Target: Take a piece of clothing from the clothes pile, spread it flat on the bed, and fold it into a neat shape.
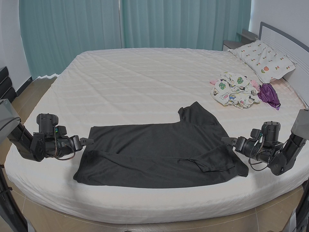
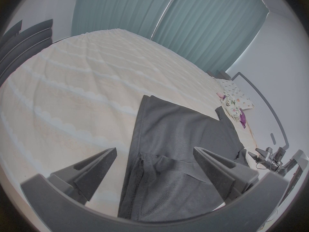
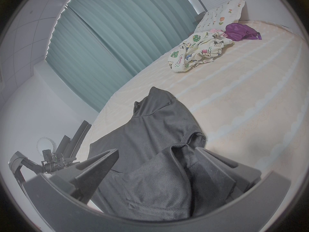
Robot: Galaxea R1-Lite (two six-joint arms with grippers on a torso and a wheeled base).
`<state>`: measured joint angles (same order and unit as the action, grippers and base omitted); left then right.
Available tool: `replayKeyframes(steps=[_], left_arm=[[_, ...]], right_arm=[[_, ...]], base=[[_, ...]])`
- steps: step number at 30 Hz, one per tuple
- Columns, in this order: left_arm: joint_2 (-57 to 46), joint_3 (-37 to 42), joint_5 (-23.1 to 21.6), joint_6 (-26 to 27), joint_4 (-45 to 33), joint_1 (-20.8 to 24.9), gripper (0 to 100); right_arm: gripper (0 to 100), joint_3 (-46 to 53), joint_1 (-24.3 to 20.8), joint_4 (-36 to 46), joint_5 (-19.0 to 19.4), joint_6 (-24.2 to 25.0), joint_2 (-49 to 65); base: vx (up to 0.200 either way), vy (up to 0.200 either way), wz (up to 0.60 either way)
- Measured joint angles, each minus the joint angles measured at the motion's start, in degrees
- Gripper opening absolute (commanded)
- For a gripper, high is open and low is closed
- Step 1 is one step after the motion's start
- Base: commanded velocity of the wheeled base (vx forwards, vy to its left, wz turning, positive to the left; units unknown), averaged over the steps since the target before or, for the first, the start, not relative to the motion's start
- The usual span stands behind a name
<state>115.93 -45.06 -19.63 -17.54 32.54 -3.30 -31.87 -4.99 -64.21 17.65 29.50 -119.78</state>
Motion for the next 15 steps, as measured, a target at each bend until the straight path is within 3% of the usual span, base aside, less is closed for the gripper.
replayKeyframes(steps=[6,15], left_arm=[[0.6,-0.4,-4.2,0.0,0.0,0.2,100],[3.2,-1.0,-4.1,2.6,-0.1,1.1,100]], right_arm=[[100,-0.2,-0.3,0.0,0.0,-0.5,-0.5],[100,-0.2,-0.4,-0.2,-0.1,-0.5,-0.7]], base=[[0.000,0.000,0.00],[0.000,0.000,0.00]])
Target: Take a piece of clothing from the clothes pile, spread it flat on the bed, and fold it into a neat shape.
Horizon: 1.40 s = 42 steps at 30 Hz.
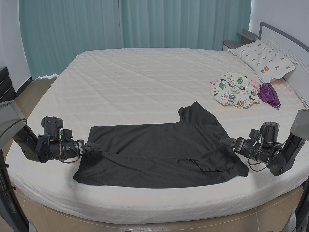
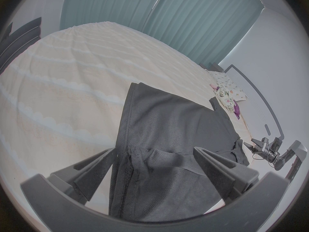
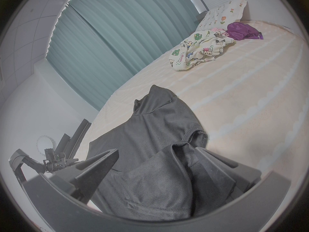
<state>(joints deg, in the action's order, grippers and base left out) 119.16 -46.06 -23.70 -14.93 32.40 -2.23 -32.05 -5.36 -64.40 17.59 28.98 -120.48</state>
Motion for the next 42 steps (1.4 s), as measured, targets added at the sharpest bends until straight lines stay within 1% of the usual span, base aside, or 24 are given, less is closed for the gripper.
replayKeyframes(steps=[4,5,17,21,27,32,36,42], left_arm=[[0.8,-0.5,0.0,0.0,0.0,0.2,100],[0.9,-0.5,0.0,0.0,0.0,0.3,0],[1.9,-0.6,0.2,0.2,0.0,1.0,0],[1.7,-0.3,0.2,0.0,0.0,0.7,0],[0.2,1.0,0.2,-0.2,0.1,-0.9,0],[-2.4,3.0,0.2,-0.4,0.2,-3.0,0],[-4.3,4.7,0.2,-0.4,0.3,-3.8,0],[-6.2,5.8,0.2,-0.4,0.4,-4.2,0]], right_arm=[[100,0.0,0.0,0.0,0.0,0.0,-0.1],[100,0.0,0.0,0.0,0.0,0.0,-0.1],[100,-0.2,0.0,-0.1,0.0,-0.6,-0.6],[100,-0.4,0.1,-2.1,0.0,-1.5,-0.9],[100,-0.3,0.2,-2.5,0.1,-1.8,-1.1],[100,-0.1,0.4,-2.5,1.9,-2.4,-1.3],[100,-0.1,0.5,-2.6,3.5,-3.5,-1.4],[100,-1.8,0.2,-2.5,3.8,-4.6,-2.6]], base=[[0.000,0.000,0.00],[0.000,0.000,0.00],[0.000,0.000,0.00],[0.000,0.000,0.00],[0.000,0.000,0.00],[0.000,0.000,0.00],[0.000,0.000,0.00],[0.000,0.000,0.00]])
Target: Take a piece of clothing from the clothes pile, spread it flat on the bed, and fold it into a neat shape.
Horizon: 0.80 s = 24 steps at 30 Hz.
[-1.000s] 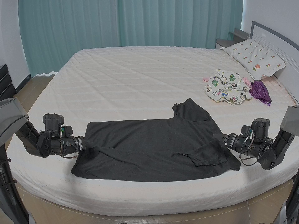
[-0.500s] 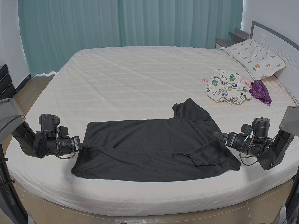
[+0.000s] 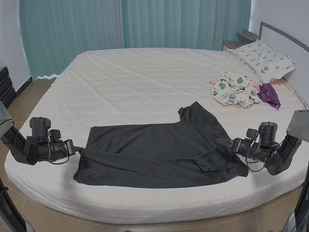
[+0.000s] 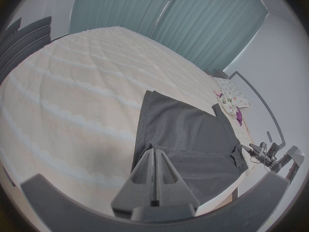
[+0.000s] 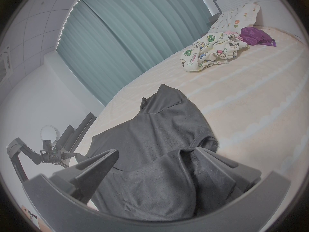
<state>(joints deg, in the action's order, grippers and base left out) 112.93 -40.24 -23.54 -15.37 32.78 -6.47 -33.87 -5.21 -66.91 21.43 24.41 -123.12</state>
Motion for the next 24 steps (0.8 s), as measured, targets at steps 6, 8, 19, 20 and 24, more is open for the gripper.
replayKeyframes(steps=[6,8,19,20,24], left_arm=[[-0.7,0.2,0.0,0.0,0.0,-0.1,0],[-1.0,0.2,0.0,0.0,-0.2,-0.1,0],[-2.1,0.8,0.1,0.0,-0.4,-0.1,0],[-2.1,0.8,0.1,0.0,-0.4,-0.1,0],[-2.2,0.8,0.1,0.0,-0.4,-0.1,0]], right_arm=[[100,-1.9,-0.2,0.0,-0.1,-2.5,-2.5],[100,-2.6,-0.2,-0.1,-0.2,-3.4,-3.1],[100,-5.9,-0.4,0.5,-0.4,-5.1,-4.9],[100,-6.0,-0.4,0.5,-0.4,-5.7,-5.1],[100,-6.2,-0.4,0.5,-0.4,-7.6,-6.3]], base=[[0.000,0.000,0.00],[0.000,0.000,0.00],[0.000,0.000,0.00],[0.000,0.000,0.00],[0.000,0.000,0.00]])
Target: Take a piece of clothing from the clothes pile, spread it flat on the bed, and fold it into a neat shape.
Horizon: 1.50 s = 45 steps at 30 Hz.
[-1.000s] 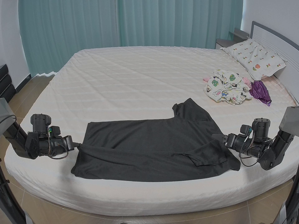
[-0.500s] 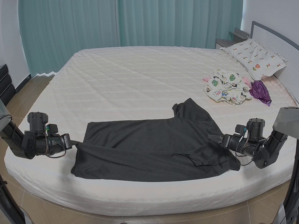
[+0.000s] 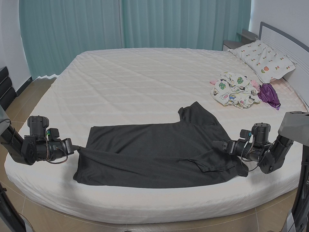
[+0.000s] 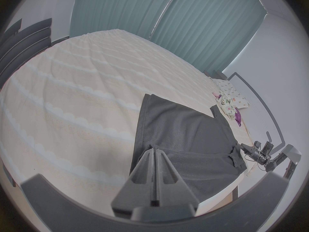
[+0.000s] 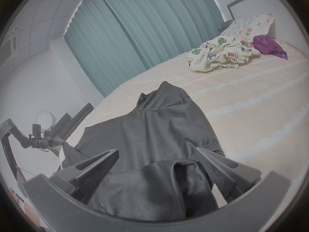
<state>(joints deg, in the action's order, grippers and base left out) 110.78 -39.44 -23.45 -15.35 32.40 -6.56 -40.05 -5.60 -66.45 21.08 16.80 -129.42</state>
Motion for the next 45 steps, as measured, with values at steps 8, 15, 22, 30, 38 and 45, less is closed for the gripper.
replayKeyframes(steps=[8,15,22,30,38,45], left_arm=[[0.0,0.0,0.0,0.0,-0.1,0.1,0],[0.0,0.0,0.0,0.0,-0.1,0.0,0],[-0.3,0.0,0.1,-0.2,-0.1,0.0,0],[-2.3,1.3,0.1,-0.5,-0.2,-0.4,0],[-3.6,2.2,0.0,-0.5,-0.2,-1.0,0],[-3.8,2.6,0.0,-0.5,-0.2,-1.1,0]], right_arm=[[0,-1.2,-0.2,0.0,-0.1,-0.7,-1.6],[0,-0.2,0.0,-0.9,-0.2,-0.6,-1.4],[0,2.4,0.6,-3.2,0.1,0.2,0.6],[0,8.7,0.9,-6.9,1.5,3.9,5.7],[100,9.4,1.4,-5.5,1.5,4.2,6.8],[100,3.9,0.8,-3.5,1.4,4.0,4.1]], base=[[0.000,0.000,0.00],[0.000,0.000,0.00],[0.000,0.000,0.00],[0.000,0.000,0.00],[0.000,0.000,0.00],[0.000,0.000,0.00]])
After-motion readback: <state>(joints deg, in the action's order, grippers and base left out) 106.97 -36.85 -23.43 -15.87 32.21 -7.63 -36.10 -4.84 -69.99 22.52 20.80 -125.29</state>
